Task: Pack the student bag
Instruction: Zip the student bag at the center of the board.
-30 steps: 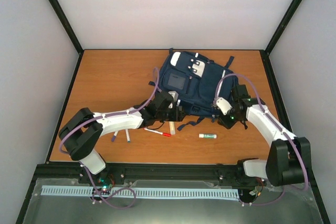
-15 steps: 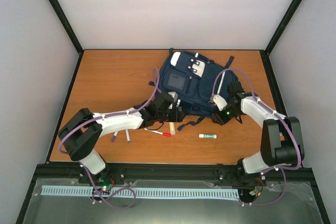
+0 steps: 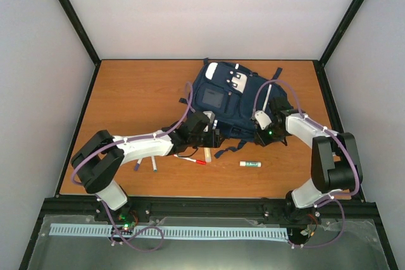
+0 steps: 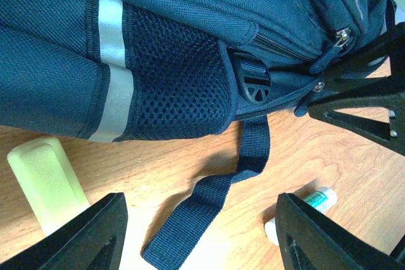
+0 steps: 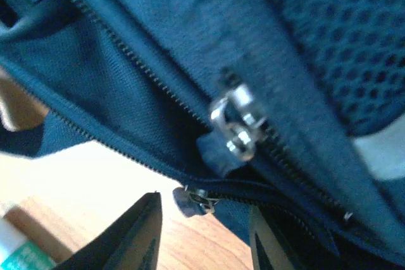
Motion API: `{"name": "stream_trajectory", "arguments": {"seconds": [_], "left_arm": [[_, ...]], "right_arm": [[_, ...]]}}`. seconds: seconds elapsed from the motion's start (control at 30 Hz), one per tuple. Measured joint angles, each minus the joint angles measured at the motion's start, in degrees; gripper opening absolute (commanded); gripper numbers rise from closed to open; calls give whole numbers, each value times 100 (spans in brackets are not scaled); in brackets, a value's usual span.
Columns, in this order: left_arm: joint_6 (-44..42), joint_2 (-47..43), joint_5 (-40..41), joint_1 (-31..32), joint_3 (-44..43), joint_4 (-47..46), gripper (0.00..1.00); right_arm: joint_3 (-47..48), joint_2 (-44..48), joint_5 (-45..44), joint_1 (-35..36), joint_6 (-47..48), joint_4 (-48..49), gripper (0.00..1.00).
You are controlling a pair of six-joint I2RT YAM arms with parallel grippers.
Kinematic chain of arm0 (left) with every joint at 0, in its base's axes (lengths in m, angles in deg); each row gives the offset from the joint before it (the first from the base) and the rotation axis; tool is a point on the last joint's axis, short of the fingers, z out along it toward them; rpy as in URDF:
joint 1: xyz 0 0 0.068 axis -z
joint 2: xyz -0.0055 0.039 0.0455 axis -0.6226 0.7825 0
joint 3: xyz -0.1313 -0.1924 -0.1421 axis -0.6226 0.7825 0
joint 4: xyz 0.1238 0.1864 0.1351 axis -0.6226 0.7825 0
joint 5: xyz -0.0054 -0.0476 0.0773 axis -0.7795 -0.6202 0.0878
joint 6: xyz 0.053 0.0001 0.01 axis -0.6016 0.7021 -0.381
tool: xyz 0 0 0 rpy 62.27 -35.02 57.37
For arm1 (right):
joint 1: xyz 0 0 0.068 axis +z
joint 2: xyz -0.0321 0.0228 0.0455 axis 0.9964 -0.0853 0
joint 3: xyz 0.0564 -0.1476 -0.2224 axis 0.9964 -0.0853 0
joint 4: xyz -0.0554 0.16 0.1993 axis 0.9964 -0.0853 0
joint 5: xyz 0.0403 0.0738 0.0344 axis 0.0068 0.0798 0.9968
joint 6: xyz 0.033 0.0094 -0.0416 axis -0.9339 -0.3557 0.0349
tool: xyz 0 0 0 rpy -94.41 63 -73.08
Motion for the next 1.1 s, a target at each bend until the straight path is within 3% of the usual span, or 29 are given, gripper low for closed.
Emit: {"name": "stream_trajectory", "arguments": {"seconds": [0.17, 0.37, 0.53, 0.8, 1.1], "left_arm": [[2, 107, -31, 28, 0, -50, 66], [4, 144, -42, 87, 0, -105, 67], [7, 144, -48, 140, 7, -184, 67], [11, 177, -59, 254, 11, -225, 66], [304, 557, -76, 372, -153, -293, 66]], "right_arm": [[55, -249, -343, 157, -146, 197, 27], [118, -431, -549, 245, -232, 304, 33], [166, -496, -723, 332, -302, 321, 15], [181, -407, -811, 374, -308, 262, 4], [170, 188, -754, 382, -286, -114, 3]]}}
